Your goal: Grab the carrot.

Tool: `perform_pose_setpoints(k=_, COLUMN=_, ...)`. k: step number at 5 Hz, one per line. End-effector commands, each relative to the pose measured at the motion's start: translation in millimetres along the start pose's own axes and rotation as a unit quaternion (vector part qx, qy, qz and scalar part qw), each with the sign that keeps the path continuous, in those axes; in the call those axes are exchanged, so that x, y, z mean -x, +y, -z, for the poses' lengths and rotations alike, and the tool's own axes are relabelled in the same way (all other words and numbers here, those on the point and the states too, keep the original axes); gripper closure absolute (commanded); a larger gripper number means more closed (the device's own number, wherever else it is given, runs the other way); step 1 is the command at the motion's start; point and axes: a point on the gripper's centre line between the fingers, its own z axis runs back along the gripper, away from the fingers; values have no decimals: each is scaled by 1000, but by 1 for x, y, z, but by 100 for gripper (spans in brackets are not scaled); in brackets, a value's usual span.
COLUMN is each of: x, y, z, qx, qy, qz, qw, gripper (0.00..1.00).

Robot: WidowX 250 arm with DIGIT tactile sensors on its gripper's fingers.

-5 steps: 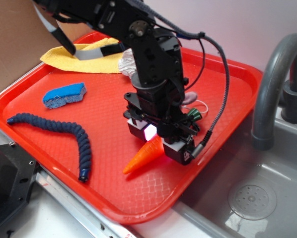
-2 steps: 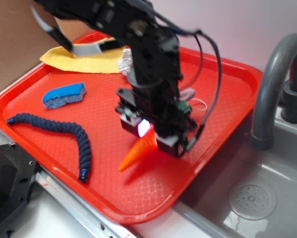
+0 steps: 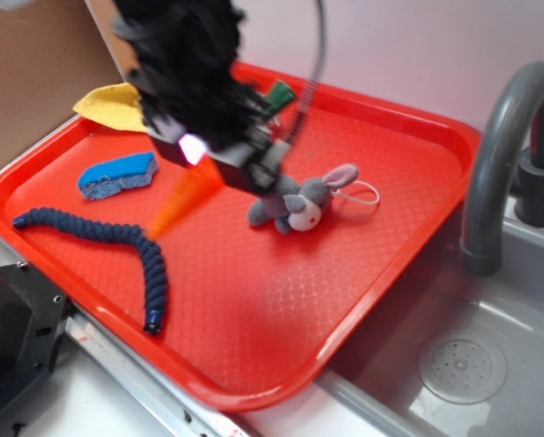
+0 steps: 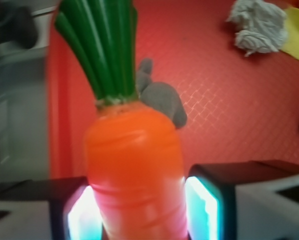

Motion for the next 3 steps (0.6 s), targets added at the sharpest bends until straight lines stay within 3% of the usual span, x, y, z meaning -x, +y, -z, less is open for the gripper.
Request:
perform_pose_setpoints(k=1, x=2, y=53, z=-59, qx=-7, qy=-37, qz=-49, qw=998, gripper=100)
perform_pose_setpoints(k=2, x=0, y=53, z=-56, qx=-45, qy=-49, qz=-67, qw=996, gripper=100)
perform_pose_setpoints(k=3, x=-9, y=57, z=-49, qx=-40, qy=-11, qz=-35, qw=999, gripper=78)
